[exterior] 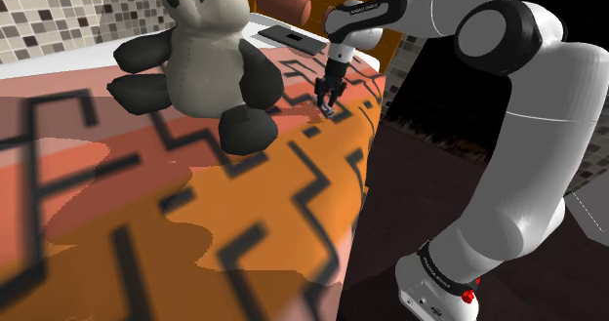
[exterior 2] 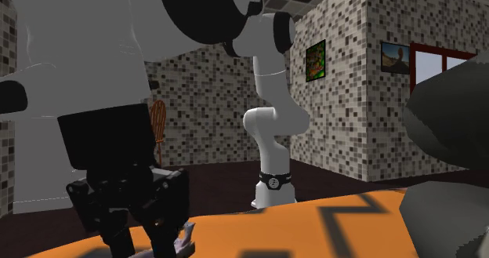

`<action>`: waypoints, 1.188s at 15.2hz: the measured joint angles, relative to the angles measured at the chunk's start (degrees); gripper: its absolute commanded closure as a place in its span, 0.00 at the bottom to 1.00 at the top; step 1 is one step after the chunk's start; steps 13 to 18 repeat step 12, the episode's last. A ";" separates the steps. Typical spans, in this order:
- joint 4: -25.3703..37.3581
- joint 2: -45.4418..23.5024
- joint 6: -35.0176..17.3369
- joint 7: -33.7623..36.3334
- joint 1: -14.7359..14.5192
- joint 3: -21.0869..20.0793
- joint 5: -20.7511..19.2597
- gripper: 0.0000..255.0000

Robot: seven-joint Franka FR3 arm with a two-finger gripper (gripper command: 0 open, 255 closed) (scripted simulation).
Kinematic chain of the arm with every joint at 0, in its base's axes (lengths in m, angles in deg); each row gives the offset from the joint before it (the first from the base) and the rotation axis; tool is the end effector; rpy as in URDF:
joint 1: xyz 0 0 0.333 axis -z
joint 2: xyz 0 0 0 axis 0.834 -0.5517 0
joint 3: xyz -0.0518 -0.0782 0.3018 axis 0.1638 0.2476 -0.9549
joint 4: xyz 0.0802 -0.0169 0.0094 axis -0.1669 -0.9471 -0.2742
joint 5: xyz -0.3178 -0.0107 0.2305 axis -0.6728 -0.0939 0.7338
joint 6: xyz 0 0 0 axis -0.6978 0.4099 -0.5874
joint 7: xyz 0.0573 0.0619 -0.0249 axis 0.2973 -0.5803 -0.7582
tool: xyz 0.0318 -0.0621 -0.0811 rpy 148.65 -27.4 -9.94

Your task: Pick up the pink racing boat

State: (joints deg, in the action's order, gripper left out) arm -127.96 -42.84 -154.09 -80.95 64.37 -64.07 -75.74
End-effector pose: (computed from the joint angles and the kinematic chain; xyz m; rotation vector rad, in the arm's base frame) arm 0.6401 -0.1129 0.3401 -2.9933 0.1048 0.2633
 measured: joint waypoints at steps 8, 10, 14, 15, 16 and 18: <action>2.72 2.22 4.89 0.55 0.05 0.12 -0.31 1.00; 3.64 2.83 6.42 0.70 0.06 0.15 -0.39 1.00; 4.58 2.95 7.45 0.83 0.07 0.15 -0.43 1.00; 4.58 2.95 7.45 0.83 0.07 0.15 -0.43 1.00; 4.58 2.95 7.45 0.83 0.07 0.15 -0.43 1.00; 4.58 2.95 7.45 0.83 0.07 0.15 -0.43 1.00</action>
